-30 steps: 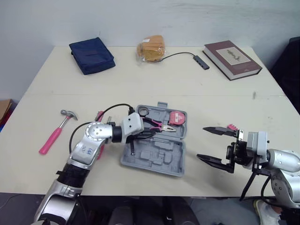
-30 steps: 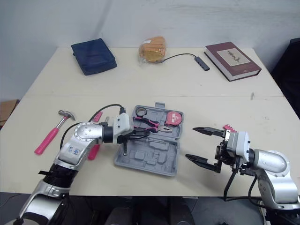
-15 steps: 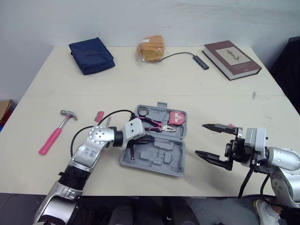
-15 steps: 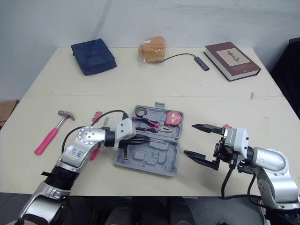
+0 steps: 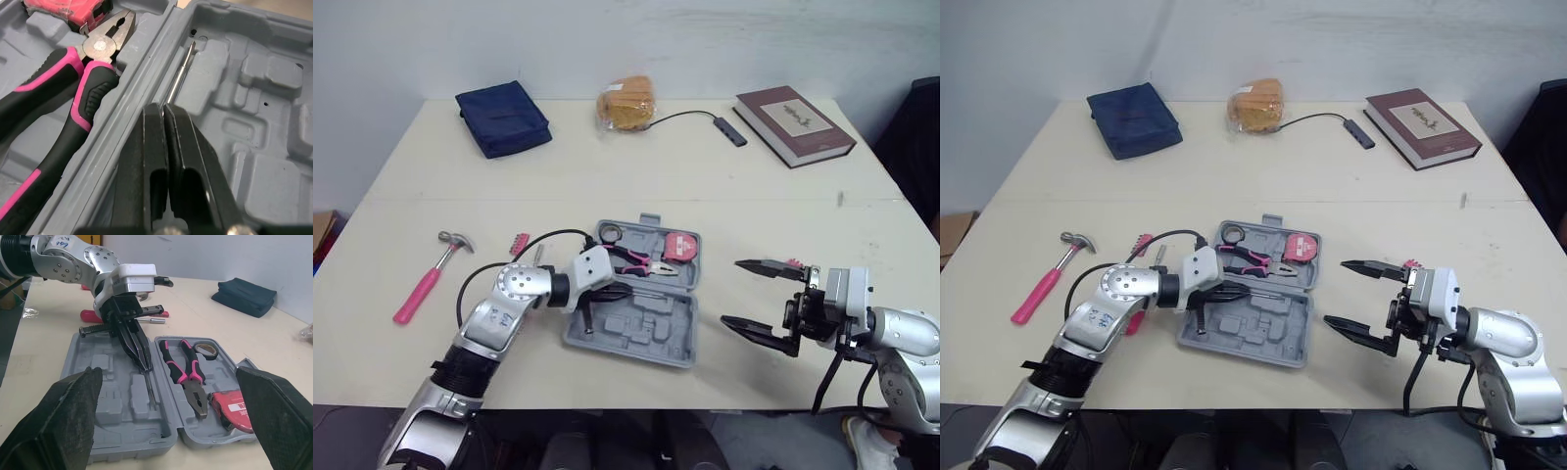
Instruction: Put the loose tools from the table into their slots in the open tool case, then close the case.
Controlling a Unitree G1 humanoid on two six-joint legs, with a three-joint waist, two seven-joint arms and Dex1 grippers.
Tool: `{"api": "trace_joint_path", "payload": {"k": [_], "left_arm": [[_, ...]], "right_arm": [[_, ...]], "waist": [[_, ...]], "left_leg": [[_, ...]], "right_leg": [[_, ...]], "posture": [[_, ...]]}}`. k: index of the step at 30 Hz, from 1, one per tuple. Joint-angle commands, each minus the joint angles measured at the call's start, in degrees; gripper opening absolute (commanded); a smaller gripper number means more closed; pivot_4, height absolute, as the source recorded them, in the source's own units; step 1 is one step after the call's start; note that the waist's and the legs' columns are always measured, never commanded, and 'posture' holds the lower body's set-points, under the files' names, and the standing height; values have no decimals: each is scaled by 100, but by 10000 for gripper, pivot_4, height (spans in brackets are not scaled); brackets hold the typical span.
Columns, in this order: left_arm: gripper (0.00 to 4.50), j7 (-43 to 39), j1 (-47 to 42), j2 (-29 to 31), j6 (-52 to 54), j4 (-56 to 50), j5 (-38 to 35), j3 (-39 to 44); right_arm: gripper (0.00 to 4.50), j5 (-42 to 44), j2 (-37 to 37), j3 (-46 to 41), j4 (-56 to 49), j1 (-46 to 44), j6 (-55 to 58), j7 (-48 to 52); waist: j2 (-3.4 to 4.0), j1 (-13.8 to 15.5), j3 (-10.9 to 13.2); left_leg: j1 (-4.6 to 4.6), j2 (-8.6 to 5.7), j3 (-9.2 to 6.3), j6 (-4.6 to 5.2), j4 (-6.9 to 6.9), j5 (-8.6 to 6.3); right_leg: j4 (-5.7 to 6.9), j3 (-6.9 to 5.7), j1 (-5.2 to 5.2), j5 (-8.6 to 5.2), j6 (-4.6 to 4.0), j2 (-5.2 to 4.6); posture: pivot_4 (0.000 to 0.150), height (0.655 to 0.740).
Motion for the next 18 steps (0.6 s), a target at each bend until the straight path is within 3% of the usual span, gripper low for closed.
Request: {"api": "trace_joint_path", "payload": {"k": [1,5,9,13,17,18], "left_arm": [[408,254,214,166,489,357,417,-210],[408,205,223,184,535,375,370,-296],[408,192,236,-74,-116,257,-4,21],[408,-155,283,-228,-945,-135,-734,715],[408,-403,516,52,-1282,-368,-1320,1493],[2658,-450,670,222,-1239,-424,-1511,1817]], "right_arm": [[45000,48,-55,-159,-78,-39,-120,34],[45000,40,-40,-174,-51,-29,-145,53],[45000,35,-39,-206,-7,-3,-189,69],[45000,64,-186,-418,168,55,-276,198],[45000,83,-471,-767,491,80,-375,446],[45000,77,-576,-903,663,68,-444,538]], "waist": [[1,-5,-6],[2,-7,-8],[3,-3,-12],[-1,12,0],[1,-2,4],[3,-10,4]], "left_leg": [[3,0,0,0,-1,0],[65,5,-4,-3,-19,-4],[95,10,-3,-5,-35,-12],[69,7,-5,-5,-35,-12],[43,2,-8,-4,-34,-12],[44,2,-7,-3,-35,-13]], "right_leg": [[-1,1,4,0,0,0],[-23,-3,71,-2,-3,-5],[-39,-4,97,-3,-5,-6],[-39,-9,74,-3,-5,-17],[-45,-20,57,-2,-4,-30],[-46,-20,57,-2,-4,-30]], "posture": [[1500,7400],[1500,7400],[1500,7400],[1500,7400],[1500,7400],[1500,7400]]}}
